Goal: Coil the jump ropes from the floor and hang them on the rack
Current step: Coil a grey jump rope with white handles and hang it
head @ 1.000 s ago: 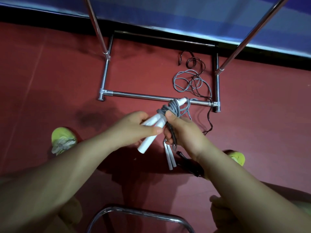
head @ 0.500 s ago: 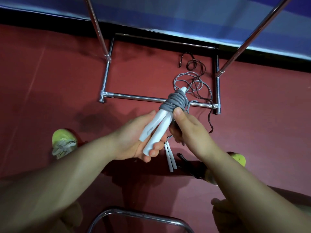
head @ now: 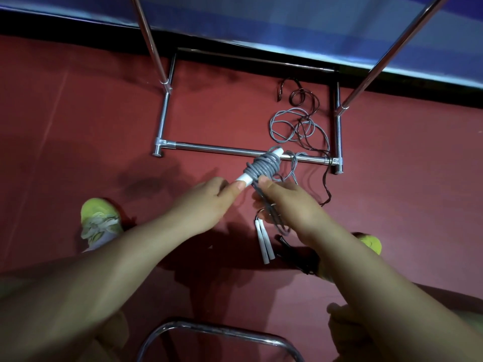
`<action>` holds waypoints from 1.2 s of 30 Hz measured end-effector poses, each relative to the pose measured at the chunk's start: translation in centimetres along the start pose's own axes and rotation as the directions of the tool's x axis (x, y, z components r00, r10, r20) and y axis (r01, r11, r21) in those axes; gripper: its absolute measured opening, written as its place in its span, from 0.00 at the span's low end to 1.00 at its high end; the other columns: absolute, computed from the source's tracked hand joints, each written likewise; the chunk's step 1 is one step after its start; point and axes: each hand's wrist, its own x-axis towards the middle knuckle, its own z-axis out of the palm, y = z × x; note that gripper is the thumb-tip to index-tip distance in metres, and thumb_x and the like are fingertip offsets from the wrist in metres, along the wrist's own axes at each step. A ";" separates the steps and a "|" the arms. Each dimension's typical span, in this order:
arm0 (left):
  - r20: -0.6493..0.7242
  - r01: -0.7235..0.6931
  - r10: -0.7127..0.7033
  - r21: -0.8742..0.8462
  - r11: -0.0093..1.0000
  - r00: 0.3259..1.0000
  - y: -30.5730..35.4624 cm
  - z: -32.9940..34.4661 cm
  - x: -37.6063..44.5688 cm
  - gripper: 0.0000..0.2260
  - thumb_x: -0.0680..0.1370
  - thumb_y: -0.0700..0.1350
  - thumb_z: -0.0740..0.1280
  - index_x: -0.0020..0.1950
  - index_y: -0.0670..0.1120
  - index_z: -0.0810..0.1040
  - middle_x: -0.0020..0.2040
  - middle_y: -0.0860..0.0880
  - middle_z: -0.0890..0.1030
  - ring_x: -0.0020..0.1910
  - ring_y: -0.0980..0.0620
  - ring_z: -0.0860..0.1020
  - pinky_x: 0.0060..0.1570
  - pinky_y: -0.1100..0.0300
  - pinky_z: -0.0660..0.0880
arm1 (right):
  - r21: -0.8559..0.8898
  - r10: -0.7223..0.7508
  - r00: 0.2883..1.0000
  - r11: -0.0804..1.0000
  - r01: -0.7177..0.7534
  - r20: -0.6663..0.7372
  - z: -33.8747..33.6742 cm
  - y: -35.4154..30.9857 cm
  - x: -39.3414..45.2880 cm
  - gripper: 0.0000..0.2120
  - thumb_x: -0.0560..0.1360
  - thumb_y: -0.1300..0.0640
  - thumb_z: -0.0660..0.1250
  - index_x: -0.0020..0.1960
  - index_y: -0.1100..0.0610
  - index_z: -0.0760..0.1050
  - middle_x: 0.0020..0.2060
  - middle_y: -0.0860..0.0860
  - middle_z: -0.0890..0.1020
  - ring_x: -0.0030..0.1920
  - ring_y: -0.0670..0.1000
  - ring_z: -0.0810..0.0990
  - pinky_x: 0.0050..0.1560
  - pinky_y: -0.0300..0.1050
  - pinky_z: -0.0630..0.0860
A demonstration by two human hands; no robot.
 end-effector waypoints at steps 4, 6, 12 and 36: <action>-0.070 -0.075 0.081 0.091 0.993 0.994 -0.1 -0.5 0.3 0.19 0.77 0.62 0.57 0.42 0.47 0.69 0.37 0.52 0.72 0.40 0.48 0.72 0.33 0.57 0.63 | 0.280 0.040 0.999 0.959 -0.048 0.034 0.0 -0.3 0.0 0.07 0.78 0.54 0.64 0.48 0.58 0.75 0.40 0.54 0.78 0.31 0.51 0.80 0.40 0.46 0.78; -0.091 -0.107 0.118 0.115 0.988 0.989 -0.3 -0.7 0.6 0.18 0.77 0.62 0.58 0.40 0.48 0.69 0.36 0.53 0.71 0.39 0.48 0.72 0.33 0.55 0.62 | 0.352 0.045 0.999 0.934 -0.053 0.030 -0.1 -0.5 0.0 0.08 0.78 0.54 0.65 0.51 0.58 0.73 0.41 0.55 0.79 0.33 0.53 0.81 0.41 0.47 0.78; -0.108 -0.192 0.241 0.341 0.920 0.964 -0.3 -0.6 0.3 0.16 0.75 0.63 0.58 0.41 0.50 0.66 0.39 0.54 0.69 0.46 0.47 0.70 0.43 0.54 0.66 | 0.210 -0.029 0.997 0.977 0.043 -0.071 0.2 -0.3 -0.4 0.22 0.74 0.49 0.69 0.62 0.59 0.70 0.44 0.56 0.81 0.35 0.53 0.82 0.39 0.47 0.79; 0.724 0.617 0.289 -0.687 0.385 0.626 1.2 -2.1 -1.0 0.33 0.64 0.67 0.63 0.52 0.40 0.83 0.42 0.42 0.81 0.32 0.45 0.80 0.42 0.47 0.80 | 0.284 -0.380 0.920 0.876 0.391 -0.095 -1.2 -1.0 -0.3 0.13 0.74 0.52 0.64 0.58 0.53 0.75 0.36 0.51 0.82 0.32 0.50 0.77 0.32 0.40 0.74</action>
